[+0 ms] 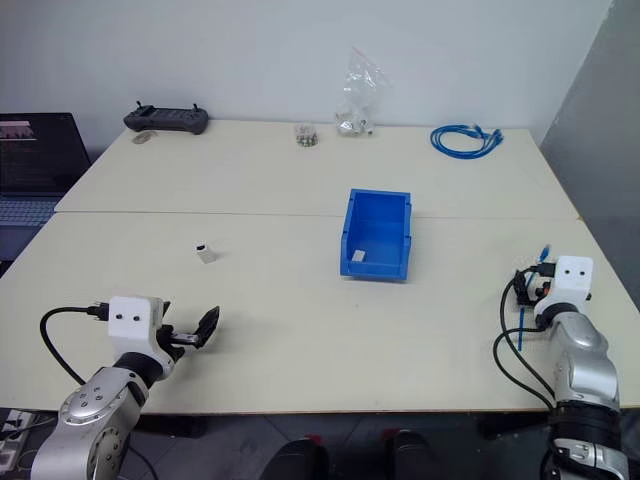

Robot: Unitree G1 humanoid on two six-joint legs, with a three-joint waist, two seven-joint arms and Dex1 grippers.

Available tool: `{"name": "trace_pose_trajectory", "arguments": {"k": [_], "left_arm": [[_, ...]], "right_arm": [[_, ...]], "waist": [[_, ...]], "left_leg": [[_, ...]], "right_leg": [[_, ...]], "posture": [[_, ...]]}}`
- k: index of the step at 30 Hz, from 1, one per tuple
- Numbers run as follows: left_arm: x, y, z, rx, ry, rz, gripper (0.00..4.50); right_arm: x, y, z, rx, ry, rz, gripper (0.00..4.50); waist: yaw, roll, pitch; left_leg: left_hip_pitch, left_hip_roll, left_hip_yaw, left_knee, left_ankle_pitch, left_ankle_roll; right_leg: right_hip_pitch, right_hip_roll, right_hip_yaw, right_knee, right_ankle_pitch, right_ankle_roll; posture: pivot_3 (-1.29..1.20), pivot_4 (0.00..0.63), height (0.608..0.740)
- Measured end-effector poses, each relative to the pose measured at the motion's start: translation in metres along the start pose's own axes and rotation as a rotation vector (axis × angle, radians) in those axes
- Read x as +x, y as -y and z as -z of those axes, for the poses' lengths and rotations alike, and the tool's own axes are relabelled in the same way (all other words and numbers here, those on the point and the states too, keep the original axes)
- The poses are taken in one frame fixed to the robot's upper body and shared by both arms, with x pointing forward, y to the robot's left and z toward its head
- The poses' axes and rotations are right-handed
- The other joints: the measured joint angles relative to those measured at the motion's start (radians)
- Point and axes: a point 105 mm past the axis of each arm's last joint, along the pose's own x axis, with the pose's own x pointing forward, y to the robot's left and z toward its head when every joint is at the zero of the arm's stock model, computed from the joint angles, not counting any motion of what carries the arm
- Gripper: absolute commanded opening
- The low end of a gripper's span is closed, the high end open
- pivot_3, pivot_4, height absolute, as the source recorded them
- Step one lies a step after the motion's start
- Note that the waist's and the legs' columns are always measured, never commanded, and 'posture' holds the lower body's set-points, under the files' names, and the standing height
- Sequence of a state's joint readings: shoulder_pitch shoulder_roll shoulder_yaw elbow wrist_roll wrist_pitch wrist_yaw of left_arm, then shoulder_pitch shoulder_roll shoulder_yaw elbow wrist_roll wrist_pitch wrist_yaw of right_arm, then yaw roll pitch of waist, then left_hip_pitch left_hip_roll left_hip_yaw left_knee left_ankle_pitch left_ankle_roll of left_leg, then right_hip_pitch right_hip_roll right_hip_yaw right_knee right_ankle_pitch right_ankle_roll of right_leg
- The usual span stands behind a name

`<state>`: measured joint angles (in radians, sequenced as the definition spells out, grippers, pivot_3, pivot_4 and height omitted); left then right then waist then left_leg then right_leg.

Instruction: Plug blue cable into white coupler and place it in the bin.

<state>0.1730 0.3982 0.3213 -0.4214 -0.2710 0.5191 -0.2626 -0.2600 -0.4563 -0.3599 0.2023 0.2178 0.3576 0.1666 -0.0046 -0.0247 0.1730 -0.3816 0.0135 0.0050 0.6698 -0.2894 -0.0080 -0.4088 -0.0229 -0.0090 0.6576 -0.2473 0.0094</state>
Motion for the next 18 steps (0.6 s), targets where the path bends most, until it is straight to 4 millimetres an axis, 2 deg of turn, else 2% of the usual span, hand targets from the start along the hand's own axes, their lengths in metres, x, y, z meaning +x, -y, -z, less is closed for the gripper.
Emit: {"name": "trace_pose_trajectory", "arguments": {"k": [18], "left_arm": [[-0.0052, -0.0100, -0.0020, -0.015, 0.013, -0.061, 4.50]], "right_arm": [[-0.0001, 0.0014, -0.0002, 0.001, 0.001, 0.010, 4.36]], "waist": [[0.000, 0.000, 0.000]], "left_leg": [[0.000, 0.000, 0.000, 0.000, 0.000, 0.000]], "right_leg": [[0.000, 0.000, 0.000, 0.000, 0.000, 0.000]], "posture": [[0.00, 0.150, 0.740]]}}
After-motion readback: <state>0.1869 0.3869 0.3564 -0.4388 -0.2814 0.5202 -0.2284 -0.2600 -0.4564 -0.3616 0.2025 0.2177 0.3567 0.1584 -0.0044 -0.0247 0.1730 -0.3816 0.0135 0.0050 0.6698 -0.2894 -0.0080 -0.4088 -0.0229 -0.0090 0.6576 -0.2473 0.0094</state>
